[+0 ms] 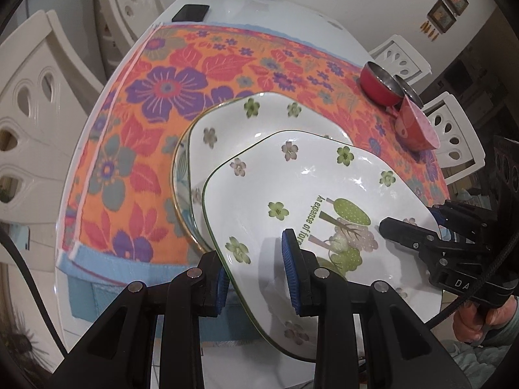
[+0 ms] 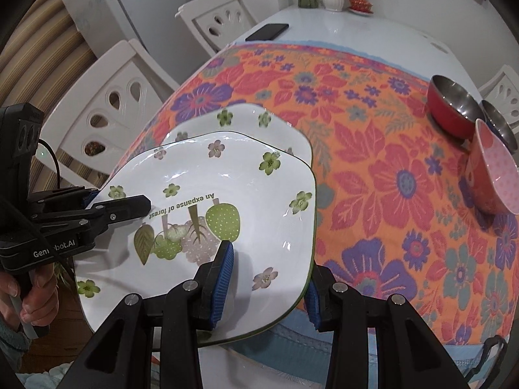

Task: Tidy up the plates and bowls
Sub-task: 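Lift the second leaf-print plate and carry it over the plate stack, then lower the plate onto the stack and open both grippers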

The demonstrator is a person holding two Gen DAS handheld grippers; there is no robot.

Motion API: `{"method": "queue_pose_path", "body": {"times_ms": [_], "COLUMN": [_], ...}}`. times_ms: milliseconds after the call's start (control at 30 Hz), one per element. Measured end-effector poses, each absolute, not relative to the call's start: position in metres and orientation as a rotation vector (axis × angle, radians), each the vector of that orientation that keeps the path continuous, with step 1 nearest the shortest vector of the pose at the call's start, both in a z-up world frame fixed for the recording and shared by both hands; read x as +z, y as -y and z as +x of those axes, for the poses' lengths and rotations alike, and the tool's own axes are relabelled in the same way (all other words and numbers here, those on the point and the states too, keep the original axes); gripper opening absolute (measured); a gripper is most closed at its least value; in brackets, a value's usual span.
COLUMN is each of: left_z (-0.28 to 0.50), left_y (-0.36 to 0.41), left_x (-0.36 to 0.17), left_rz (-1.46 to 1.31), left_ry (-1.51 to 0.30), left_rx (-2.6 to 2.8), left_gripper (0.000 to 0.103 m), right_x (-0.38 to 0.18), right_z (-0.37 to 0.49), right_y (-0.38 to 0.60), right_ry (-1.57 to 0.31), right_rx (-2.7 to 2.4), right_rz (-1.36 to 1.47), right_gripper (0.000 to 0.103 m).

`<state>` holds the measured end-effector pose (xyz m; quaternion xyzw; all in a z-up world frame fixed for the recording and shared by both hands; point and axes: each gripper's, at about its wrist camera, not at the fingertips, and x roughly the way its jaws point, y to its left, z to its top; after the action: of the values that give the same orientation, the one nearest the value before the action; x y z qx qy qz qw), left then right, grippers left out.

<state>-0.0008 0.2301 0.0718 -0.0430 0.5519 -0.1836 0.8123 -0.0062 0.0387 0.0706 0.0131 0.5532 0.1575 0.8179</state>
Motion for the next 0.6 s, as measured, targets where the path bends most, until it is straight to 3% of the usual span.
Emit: {"method": "queue_pose_path", "body": {"times_ms": [600], "left_z": [0.018], "left_y": [-0.226], "left_x": [0.063], "left_rz": [-0.051], "left_ry": [-1.198], "left_rx": [-0.356], "left_gripper": [0.028], "right_x": [0.056], "right_z": [0.016], "right_y": [-0.041], "right_ry": [-1.252], "right_rx": [0.253], "right_rz": [0.011], "right_gripper": [0.038]}}
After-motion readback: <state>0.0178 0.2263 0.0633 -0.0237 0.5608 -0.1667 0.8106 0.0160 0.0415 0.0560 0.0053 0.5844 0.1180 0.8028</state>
